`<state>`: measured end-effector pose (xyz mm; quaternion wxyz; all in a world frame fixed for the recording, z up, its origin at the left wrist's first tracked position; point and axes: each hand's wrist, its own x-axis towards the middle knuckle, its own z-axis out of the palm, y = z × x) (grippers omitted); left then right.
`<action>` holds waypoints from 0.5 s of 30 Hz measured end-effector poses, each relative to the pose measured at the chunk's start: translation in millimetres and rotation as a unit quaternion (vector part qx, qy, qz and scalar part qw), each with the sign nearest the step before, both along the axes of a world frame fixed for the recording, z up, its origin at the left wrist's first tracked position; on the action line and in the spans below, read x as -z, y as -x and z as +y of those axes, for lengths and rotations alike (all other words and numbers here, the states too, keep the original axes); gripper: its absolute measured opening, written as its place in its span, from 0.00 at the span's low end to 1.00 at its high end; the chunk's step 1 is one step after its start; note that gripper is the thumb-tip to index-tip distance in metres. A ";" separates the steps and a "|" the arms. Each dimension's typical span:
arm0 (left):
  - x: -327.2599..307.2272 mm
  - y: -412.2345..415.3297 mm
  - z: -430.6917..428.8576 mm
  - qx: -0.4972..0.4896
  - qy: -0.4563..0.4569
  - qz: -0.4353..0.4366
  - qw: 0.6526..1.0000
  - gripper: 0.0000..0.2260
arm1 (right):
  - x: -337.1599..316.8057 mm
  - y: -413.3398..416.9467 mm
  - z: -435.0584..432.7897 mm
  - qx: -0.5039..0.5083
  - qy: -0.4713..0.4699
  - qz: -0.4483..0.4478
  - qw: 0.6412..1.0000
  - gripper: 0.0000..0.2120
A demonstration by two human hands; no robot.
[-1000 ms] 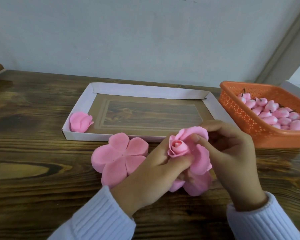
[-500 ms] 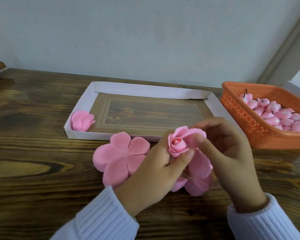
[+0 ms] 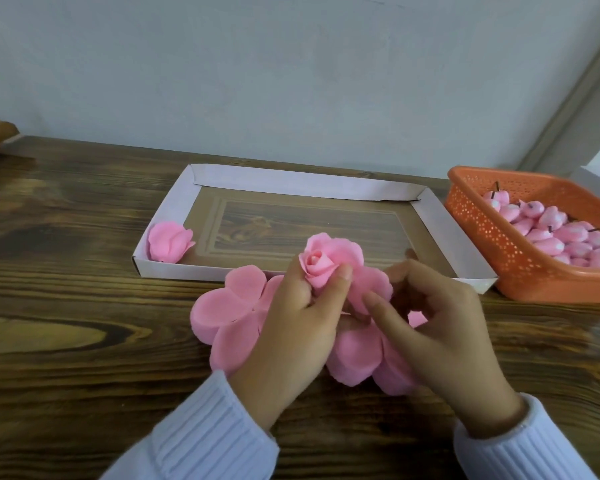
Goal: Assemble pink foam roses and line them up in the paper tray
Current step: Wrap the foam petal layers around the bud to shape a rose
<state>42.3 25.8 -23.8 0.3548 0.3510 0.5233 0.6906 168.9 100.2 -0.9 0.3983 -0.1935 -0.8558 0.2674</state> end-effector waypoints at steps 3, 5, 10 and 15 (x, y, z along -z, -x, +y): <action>-0.3 -1.7 -0.7 0.001 -0.002 0.037 0.999 0.16 | 0.9 1.6 -3.0 0.014 -0.041 0.017 0.999 0.05; -1.1 -2.7 -2.0 -0.001 -0.010 0.074 0.997 0.17 | 1.3 2.5 -5.5 0.026 -0.050 0.037 0.998 0.06; -0.2 -4.2 -4.3 0.033 -0.010 0.134 0.990 0.12 | 2.5 4.9 -8.4 0.047 -0.003 0.083 0.995 0.04; -2.4 -4.9 -6.9 0.097 -0.006 0.141 0.985 0.18 | 1.6 6.3 -11.2 0.002 0.089 0.116 0.989 0.07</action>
